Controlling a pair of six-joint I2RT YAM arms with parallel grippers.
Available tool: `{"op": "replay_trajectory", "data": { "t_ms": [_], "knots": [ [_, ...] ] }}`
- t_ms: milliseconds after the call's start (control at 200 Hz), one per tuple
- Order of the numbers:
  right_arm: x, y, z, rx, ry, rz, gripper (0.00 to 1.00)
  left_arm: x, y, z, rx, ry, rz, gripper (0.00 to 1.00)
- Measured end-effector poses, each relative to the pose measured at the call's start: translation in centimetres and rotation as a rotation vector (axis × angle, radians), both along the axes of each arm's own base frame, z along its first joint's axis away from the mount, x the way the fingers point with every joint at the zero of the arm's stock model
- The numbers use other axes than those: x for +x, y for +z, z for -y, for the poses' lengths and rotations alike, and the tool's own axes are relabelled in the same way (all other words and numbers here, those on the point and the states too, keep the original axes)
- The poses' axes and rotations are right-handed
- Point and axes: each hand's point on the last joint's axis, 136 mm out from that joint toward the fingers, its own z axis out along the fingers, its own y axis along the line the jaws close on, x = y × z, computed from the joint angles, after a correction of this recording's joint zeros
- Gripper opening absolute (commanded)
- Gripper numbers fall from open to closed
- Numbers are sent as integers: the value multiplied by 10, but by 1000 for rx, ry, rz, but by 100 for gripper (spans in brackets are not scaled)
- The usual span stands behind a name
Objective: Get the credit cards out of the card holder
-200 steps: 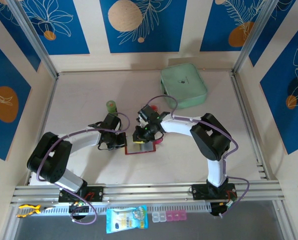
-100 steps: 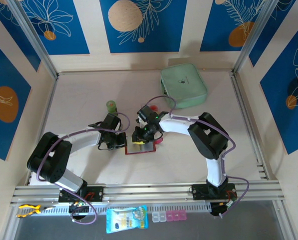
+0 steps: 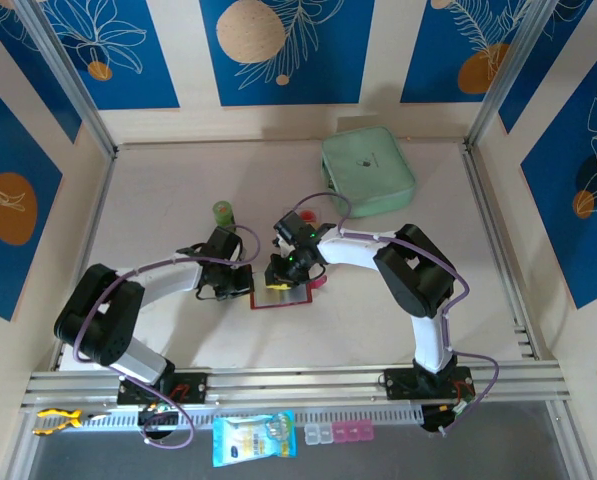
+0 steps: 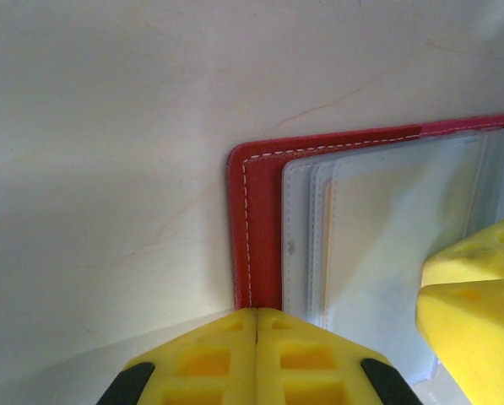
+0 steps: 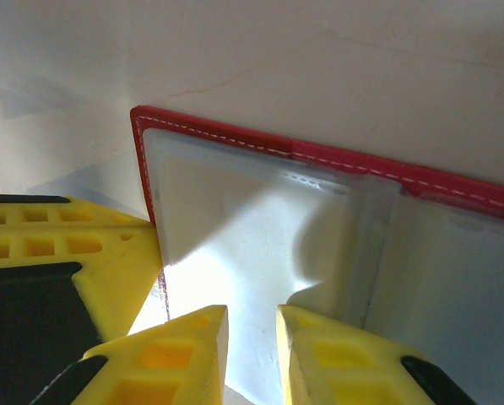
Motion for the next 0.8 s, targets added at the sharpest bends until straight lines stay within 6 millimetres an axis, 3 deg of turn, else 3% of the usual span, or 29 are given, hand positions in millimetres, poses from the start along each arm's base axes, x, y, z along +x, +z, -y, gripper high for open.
{"op": "replay_trajectory", "data": {
  "t_ms": [480, 800],
  "knots": [
    [3, -2, 17, -6, -27, -9, 24, 1, 0, -1, -2, 0, 0, 0],
    [1, -3, 18, 67, -5, -21, 23, 1, 6, -1, -3, 2, 3, 3]
  ]
}}
